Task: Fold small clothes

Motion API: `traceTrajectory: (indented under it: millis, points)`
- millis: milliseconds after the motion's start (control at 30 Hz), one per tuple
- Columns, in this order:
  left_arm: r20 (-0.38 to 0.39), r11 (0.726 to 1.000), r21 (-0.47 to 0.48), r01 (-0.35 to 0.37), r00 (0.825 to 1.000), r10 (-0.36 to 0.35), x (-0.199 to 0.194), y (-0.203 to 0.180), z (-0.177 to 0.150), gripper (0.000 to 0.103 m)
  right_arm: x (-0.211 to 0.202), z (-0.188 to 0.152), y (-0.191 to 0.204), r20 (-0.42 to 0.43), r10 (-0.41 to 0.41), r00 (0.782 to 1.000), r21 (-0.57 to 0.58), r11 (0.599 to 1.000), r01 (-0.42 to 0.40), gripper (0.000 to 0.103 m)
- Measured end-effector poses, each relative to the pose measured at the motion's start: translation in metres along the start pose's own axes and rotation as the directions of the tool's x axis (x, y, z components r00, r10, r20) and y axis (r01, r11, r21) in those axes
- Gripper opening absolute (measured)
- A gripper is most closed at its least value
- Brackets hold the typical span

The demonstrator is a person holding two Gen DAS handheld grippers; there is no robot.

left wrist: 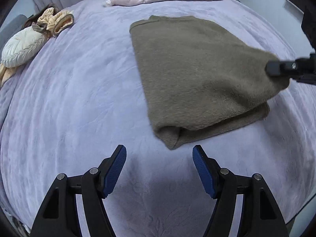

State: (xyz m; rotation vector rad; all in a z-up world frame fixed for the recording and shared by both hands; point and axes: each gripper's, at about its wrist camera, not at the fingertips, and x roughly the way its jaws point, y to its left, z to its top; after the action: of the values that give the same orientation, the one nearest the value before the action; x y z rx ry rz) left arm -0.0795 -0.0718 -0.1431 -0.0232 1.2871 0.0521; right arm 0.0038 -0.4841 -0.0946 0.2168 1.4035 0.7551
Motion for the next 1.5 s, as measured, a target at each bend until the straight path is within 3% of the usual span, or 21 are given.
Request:
traceTrajectory:
  millis: [133, 233, 300, 400, 533, 700, 833, 900, 933, 967, 1033, 1133, 1200, 1333, 1400, 1433, 1467, 1500]
  points:
    - [0.003, 0.996, -0.09, 0.006, 1.0, -0.006, 0.013, 0.0, 0.014, 0.071, -0.028, 0.013, 0.018, 0.068, 0.088, 0.994, 0.01, 0.996, -0.089, 0.007]
    - [0.016, 0.995, -0.091, -0.027, 0.999, 0.029, 0.02, -0.001, 0.02, 0.071, -0.04, 0.021, 0.031, 0.087, 0.121, 0.989, -0.012, 0.993, -0.12, 0.007]
    - [0.0, 0.984, -0.168, -0.059, 0.998, 0.06, 0.027, 0.024, 0.024, 0.071, -0.044, 0.025, 0.04, 0.09, 0.128, 0.988, -0.031, 0.992, -0.126, 0.007]
    - [-0.013, 0.956, -0.292, -0.013, 1.0, 0.009, 0.025, 0.054, 0.018, 0.071, -0.045, 0.027, 0.047, 0.093, 0.12, 0.988, -0.044, 0.992, -0.117, 0.007]
    - [-0.023, 0.95, -0.31, -0.044, 0.999, 0.039, 0.022, 0.06, 0.009, 0.071, -0.046, 0.024, 0.04, 0.098, 0.124, 0.987, -0.018, 0.992, -0.123, 0.007]
    - [-0.097, 0.93, -0.359, -0.081, 0.994, 0.049, 0.03, 0.074, -0.007, 0.071, -0.031, 0.013, 0.016, 0.058, 0.043, 0.997, 0.021, 0.999, -0.045, 0.007]
    - [-0.083, 0.939, -0.344, -0.017, 0.996, -0.013, 0.012, 0.079, -0.008, 0.071, -0.001, -0.002, -0.013, -0.045, -0.09, 0.995, 0.03, 0.995, 0.091, 0.007]
    - [-0.056, 0.948, -0.316, 0.04, 0.997, -0.06, 0.0, 0.076, 0.002, 0.071, 0.006, -0.006, -0.016, -0.086, -0.104, 0.991, 0.027, 0.994, 0.107, 0.011]
    - [-0.05, 0.949, -0.309, 0.069, 0.995, -0.089, -0.005, 0.074, 0.01, 0.08, 0.004, -0.006, -0.015, -0.085, -0.115, 0.99, 0.03, 0.993, 0.118, 0.026]
    - [-0.04, 0.947, -0.309, 0.09, 0.993, -0.108, -0.01, 0.072, 0.02, 0.085, 0.0, -0.006, -0.014, -0.073, -0.13, 0.989, 0.034, 0.991, 0.132, 0.048]
    - [0.008, 0.942, -0.312, 0.128, 0.991, -0.132, -0.018, 0.068, 0.041, 0.09, -0.015, -0.003, -0.011, -0.011, -0.154, 0.988, 0.042, 0.987, 0.155, 0.072]
    - [0.063, 0.932, -0.289, 0.217, 0.976, -0.208, -0.02, 0.055, 0.075, 0.09, -0.033, 0.012, 0.002, 0.099, -0.142, 0.985, 0.022, 0.99, 0.14, 0.073]
    - [0.044, 0.932, -0.275, 0.237, 0.971, -0.234, -0.007, 0.043, 0.089, 0.09, -0.034, 0.028, 0.01, 0.119, -0.091, 0.989, -0.014, 0.996, 0.093, 0.073]
    - [-0.08, 0.965, -0.218, 0.148, 0.982, -0.169, 0.041, 0.027, 0.088, 0.09, 0.012, 0.064, -0.001, 0.028, 0.14, 0.99, 0.057, 0.988, -0.142, 0.073]
    - [-0.136, 0.96, -0.236, 0.15, 0.973, -0.186, 0.061, 0.029, 0.078, 0.095, 0.043, 0.073, -0.025, -0.037, 0.154, 0.987, 0.146, 0.978, -0.147, 0.072]
    - [-0.157, 0.953, -0.265, 0.149, 0.968, -0.195, 0.067, 0.033, 0.073, 0.103, 0.053, 0.075, -0.037, -0.048, 0.112, 0.993, 0.168, 0.98, -0.103, 0.067]
    - [-0.158, 0.944, -0.292, 0.152, 0.966, -0.204, 0.069, 0.037, 0.07, 0.103, 0.058, 0.077, -0.044, -0.042, 0.083, 0.996, 0.174, 0.982, -0.075, 0.051]
    - [-0.157, 0.936, -0.31, 0.168, 0.962, -0.224, 0.07, 0.04, 0.07, 0.103, 0.059, 0.078, -0.052, -0.036, 0.064, 0.997, 0.183, 0.982, -0.056, 0.042]
